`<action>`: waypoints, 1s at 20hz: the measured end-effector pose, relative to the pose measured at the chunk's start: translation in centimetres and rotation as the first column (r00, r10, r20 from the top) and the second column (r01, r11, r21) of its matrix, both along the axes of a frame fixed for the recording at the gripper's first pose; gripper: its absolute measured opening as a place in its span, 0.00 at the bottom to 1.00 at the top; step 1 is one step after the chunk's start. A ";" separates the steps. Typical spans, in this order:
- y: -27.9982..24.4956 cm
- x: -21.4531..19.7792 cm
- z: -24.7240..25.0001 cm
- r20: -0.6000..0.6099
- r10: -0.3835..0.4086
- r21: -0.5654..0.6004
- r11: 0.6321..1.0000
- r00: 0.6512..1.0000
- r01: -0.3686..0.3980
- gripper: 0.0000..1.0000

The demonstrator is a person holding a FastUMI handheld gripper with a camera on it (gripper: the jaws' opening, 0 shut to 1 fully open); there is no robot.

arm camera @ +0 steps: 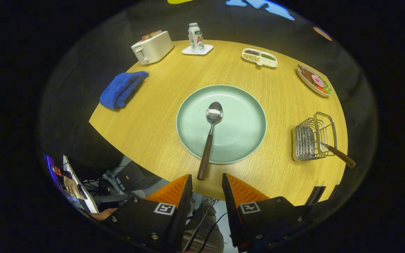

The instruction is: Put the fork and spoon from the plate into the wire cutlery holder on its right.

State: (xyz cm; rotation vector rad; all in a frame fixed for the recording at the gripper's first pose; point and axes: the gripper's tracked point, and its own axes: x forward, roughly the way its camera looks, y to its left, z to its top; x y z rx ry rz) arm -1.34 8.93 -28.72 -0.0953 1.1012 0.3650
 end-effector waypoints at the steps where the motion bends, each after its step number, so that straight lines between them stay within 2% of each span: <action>1: 0.2 0.2 -0.5 -0.004 -0.006 -0.005 1.000 1.000 0.005 0.52; 5: 1.0 0.3 -2.6 -0.072 -0.024 -0.002 1.000 0.997 0.024 0.52; 11: 1.8 1.3 -4.6 -0.104 -0.039 -0.009 0.999 0.994 0.039 0.52; 14: 2.1 0.9 -4.7 -0.112 -0.054 0.017 0.998 0.992 0.056 0.52; 15: 1.5 1.0 -2.9 -0.100 -0.075 0.010 0.997 0.992 0.076 0.51; 17: 1.7 0.8 -4.7 -0.113 -0.066 0.038 0.997 0.991 0.071 0.20; 20: 0.5 1.8 -3.5 -0.052 -0.041 0.012 0.999 0.998 0.041 0.19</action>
